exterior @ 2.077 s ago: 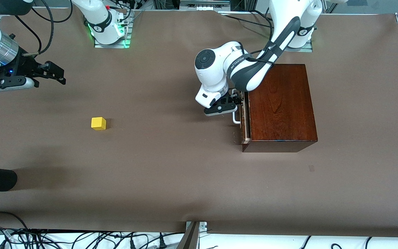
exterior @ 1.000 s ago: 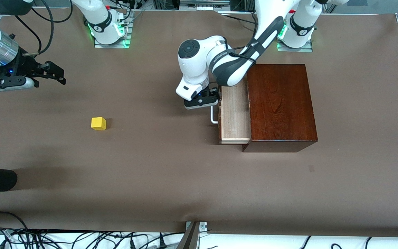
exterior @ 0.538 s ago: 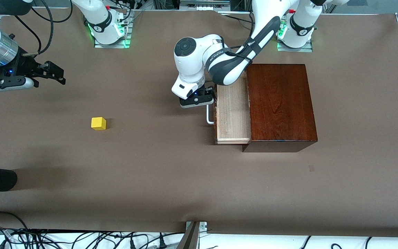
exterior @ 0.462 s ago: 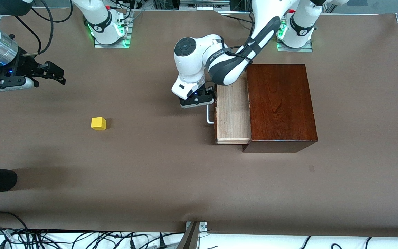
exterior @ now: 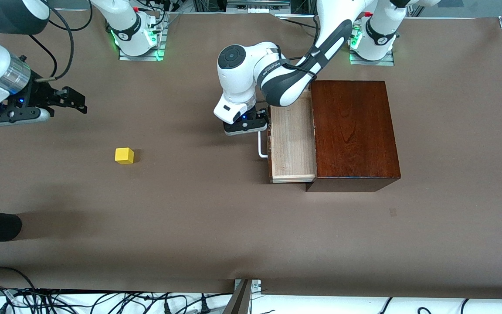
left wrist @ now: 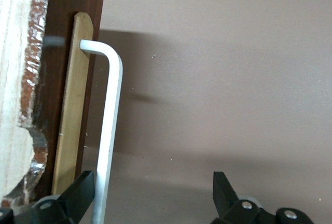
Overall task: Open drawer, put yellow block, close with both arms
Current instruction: 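Pull the drawer open by its handle with the left gripper, then release the handle with the left gripper while the right gripper reaches the cube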
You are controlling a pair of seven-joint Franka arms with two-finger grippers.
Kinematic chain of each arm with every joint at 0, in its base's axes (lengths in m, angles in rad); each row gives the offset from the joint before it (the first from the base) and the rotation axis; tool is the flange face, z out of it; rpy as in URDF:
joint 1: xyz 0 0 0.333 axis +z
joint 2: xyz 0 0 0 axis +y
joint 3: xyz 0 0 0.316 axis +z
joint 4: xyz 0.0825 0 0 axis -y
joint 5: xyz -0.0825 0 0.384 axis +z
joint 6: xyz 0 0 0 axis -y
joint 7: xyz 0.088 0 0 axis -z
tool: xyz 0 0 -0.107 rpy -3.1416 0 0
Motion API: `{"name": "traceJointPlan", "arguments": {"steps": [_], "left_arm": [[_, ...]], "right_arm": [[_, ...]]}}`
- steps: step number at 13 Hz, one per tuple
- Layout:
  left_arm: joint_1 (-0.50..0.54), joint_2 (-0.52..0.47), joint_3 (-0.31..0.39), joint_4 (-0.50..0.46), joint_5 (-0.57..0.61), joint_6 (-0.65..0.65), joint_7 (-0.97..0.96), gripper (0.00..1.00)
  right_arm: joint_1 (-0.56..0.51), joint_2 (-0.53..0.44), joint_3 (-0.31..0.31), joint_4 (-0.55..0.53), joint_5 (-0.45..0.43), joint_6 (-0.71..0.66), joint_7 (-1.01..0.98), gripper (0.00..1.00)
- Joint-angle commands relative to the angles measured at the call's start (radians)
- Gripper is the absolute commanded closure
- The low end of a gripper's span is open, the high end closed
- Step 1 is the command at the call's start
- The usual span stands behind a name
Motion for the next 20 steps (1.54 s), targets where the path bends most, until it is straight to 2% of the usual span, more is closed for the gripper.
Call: {"name": "traceJointPlan", "arguments": {"steps": [1, 5, 10, 12, 14, 16, 17, 20], "left_arm": [[-0.016, -0.003, 0.006, 0.035, -0.015, -0.012, 0.004, 0.00], [-0.001, -0.097, -0.004, 0.024, -0.028, -0.146, 0.010, 0.00], [0.117, -0.284, -0.020, 0.023, -0.201, -0.296, 0.111, 0.00], [0.194, -0.347, -0.020, 0.023, -0.246, -0.353, 0.181, 0.00], [0.275, -0.420, -0.018, 0.010, -0.286, -0.419, 0.337, 0.00], [0.358, -0.489, -0.011, -0.010, -0.324, -0.482, 0.489, 0.00], [0.387, -0.526, 0.008, -0.022, -0.350, -0.502, 0.563, 0.00], [0.392, -0.605, 0.185, -0.025, -0.427, -0.583, 0.785, 0.00]], "right_arm": [[-0.004, 0.017, 0.001, -0.002, 0.006, 0.021, -0.011, 0.00], [-0.003, 0.028, 0.021, -0.005, 0.006, 0.013, 0.008, 0.00], [-0.003, 0.093, 0.019, -0.014, 0.006, 0.035, -0.009, 0.00], [-0.003, 0.120, 0.015, -0.063, 0.006, 0.109, -0.009, 0.00], [-0.003, 0.133, 0.016, -0.181, 0.006, 0.264, -0.009, 0.00], [-0.003, 0.188, 0.019, -0.236, 0.006, 0.384, -0.009, 0.00], [-0.003, 0.228, 0.021, -0.237, 0.004, 0.416, -0.009, 0.00], [-0.001, 0.327, 0.022, -0.237, 0.004, 0.515, -0.059, 0.00]]}}
